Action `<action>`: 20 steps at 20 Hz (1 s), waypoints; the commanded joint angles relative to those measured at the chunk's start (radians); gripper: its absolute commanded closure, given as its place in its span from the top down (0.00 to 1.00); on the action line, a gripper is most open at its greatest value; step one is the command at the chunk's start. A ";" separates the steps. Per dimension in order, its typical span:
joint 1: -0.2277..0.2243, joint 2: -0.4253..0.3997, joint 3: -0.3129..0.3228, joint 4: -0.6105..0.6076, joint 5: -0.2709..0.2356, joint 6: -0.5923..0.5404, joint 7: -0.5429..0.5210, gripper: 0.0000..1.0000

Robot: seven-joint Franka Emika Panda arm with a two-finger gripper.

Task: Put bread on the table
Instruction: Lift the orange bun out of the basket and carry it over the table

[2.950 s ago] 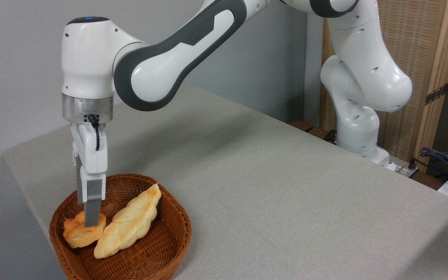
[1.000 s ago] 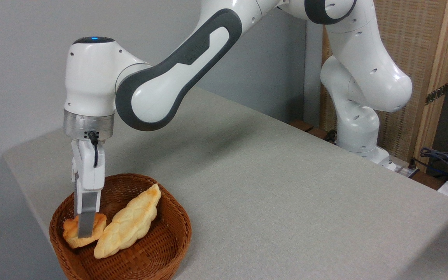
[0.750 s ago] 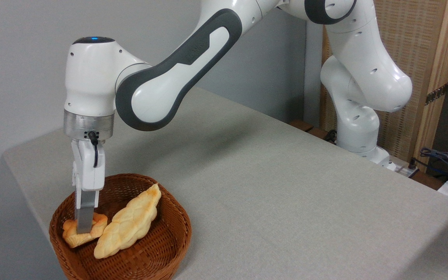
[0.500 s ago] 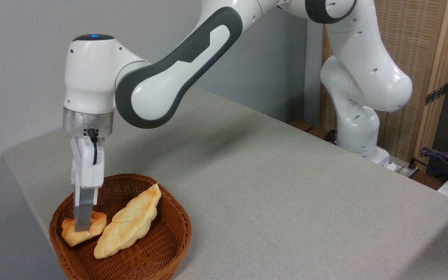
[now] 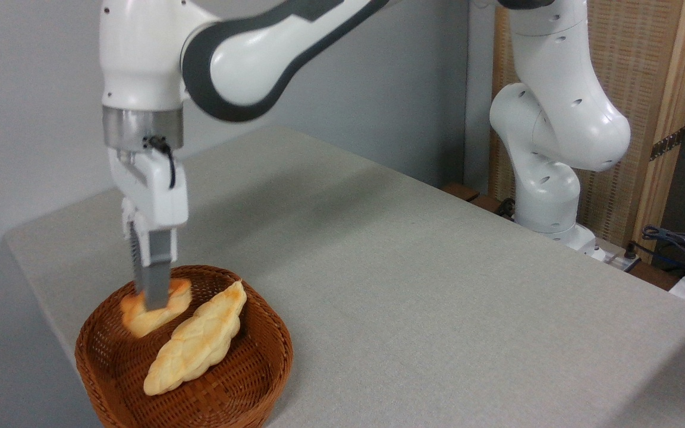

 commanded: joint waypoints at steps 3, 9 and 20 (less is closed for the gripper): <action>0.004 -0.147 -0.058 -0.082 -0.018 -0.209 -0.015 0.37; -0.046 -0.312 -0.086 -0.301 -0.105 -0.220 -0.021 0.45; -0.088 -0.317 -0.140 -0.334 -0.131 -0.353 -0.031 1.00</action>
